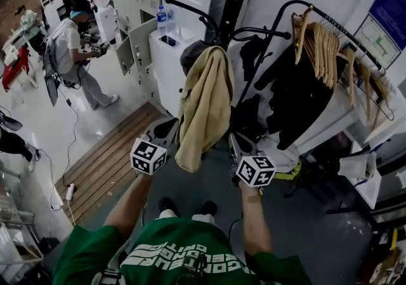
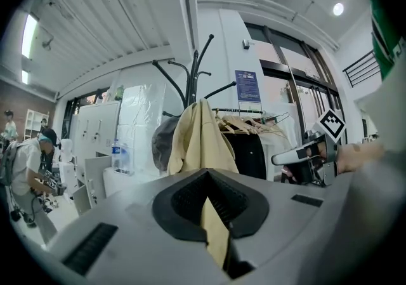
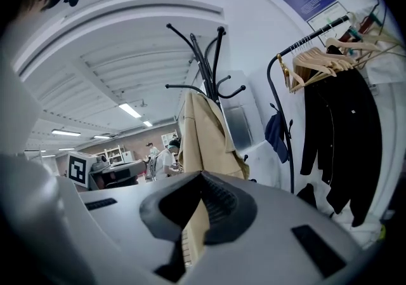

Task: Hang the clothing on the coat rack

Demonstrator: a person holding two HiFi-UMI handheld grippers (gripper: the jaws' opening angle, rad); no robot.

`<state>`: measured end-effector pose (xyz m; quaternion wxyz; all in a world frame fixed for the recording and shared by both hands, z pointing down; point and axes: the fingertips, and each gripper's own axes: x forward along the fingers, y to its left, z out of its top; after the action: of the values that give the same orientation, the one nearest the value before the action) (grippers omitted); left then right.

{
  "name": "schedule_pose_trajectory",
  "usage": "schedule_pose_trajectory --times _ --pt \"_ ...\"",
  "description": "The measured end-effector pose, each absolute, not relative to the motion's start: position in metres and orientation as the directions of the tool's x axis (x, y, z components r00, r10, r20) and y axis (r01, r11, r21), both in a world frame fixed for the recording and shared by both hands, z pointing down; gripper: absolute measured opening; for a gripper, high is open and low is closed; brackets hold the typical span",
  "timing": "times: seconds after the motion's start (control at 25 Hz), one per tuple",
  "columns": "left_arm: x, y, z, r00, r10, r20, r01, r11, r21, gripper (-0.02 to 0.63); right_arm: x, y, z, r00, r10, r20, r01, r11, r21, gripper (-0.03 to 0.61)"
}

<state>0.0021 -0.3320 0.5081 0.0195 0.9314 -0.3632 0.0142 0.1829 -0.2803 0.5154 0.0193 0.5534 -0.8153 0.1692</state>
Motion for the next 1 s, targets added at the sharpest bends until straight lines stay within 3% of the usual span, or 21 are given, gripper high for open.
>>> schedule_pose_trajectory --times 1.0 --pt "-0.012 -0.303 0.523 0.731 -0.681 0.043 -0.683 -0.728 0.067 0.003 0.189 -0.250 0.531 -0.362 -0.902 0.236 -0.919 0.301 -0.256 0.008"
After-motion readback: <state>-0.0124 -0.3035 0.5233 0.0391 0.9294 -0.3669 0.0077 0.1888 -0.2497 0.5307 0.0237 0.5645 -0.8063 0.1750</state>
